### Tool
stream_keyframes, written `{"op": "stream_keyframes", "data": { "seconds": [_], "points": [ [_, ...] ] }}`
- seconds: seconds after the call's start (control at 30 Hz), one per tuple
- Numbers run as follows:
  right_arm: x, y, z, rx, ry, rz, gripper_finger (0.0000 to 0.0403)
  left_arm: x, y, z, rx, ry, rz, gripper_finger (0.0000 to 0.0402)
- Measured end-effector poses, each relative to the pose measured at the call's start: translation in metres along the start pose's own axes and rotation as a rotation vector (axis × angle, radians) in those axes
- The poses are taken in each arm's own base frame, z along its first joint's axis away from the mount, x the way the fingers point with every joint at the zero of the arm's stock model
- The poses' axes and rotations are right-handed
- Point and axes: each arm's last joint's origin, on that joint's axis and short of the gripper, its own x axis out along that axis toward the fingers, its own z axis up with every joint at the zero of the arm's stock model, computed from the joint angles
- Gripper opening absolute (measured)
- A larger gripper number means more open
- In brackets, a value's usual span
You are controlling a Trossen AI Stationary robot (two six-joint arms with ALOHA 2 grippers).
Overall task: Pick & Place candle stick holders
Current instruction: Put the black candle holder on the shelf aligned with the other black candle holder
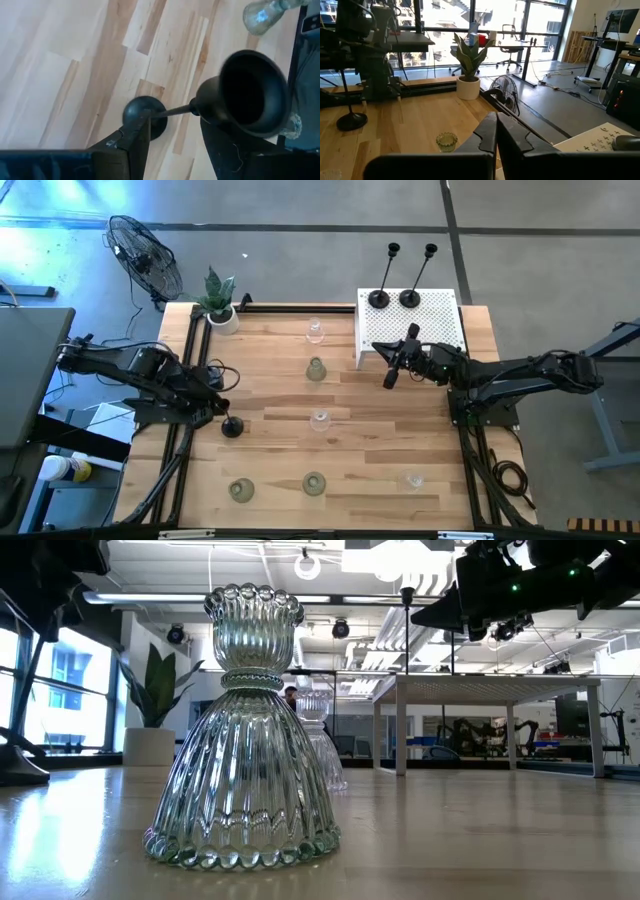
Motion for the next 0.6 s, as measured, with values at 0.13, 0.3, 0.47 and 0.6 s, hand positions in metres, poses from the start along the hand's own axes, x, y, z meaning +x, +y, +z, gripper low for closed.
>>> {"op": "stream_keyframes", "data": {
  "seconds": [0.13, 0.3, 0.47, 0.6],
  "points": [
    [0.0000, 0.0000, 0.0000, 0.000, 0.000, 0.000, 0.0002, 0.0008, -0.0010, -0.0001, -0.023, 0.022, -0.021, 0.0170],
    [0.0000, 0.0000, 0.0000, 0.000, 0.000, 0.002, 0.0001, 0.0004, -0.0020, -0.0011, -0.076, 0.051, -0.059, 0.0170],
    [0.0000, 0.0001, 0.0000, 0.000, 0.000, 0.002, 0.0001, 0.0001, -0.0023, -0.0015, -0.089, 0.060, -0.074, 0.0170],
    [0.0000, 0.0001, 0.0000, 0.000, 0.000, 0.002, 0.0001, 0.0001, -0.0031, -0.0020, -0.111, 0.083, -0.098, 0.0170]
  ]
}}
